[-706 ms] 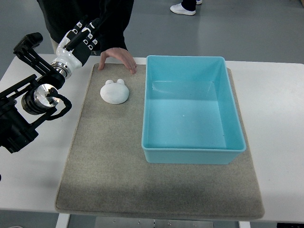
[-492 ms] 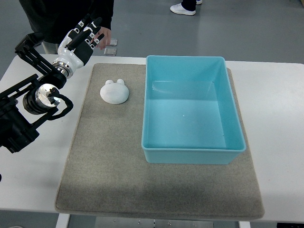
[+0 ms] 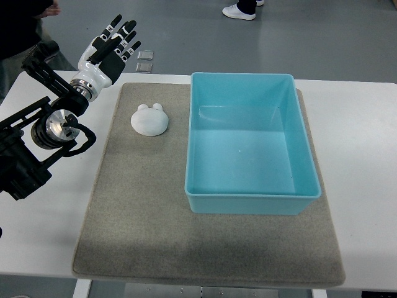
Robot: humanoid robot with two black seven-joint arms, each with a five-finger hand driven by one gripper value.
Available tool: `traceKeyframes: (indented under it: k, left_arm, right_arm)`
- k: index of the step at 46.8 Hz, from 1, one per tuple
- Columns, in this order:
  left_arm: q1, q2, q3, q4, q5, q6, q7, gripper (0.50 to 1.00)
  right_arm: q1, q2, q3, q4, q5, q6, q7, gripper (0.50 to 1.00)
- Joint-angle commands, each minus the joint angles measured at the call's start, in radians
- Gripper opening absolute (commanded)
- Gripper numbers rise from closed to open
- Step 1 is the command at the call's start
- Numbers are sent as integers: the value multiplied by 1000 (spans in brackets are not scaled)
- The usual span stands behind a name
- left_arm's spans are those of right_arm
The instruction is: Place white toy into blue box with left hand
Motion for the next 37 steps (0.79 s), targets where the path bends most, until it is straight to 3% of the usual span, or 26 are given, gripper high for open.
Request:
traceKeyframes:
  k: [1,8,18,37]
  left_arm:
    - [-2,2,0,5,3,-12,-3,1000]
    - [-6,3,2,10,9,-44,-5,1000]
    - [4,3,2,12,10,-151,-3,1000]
    - [2,8,11,42,26,-151,-5,1000]
  right_arm:
    - [0,0,0,0,1,-1,0,936]
    - [0,0,0,0,1,-1,0,936]
    - [0,0,0,0,1,1,0,936]
    - [0,0,0,0,-1,-1,0,936]
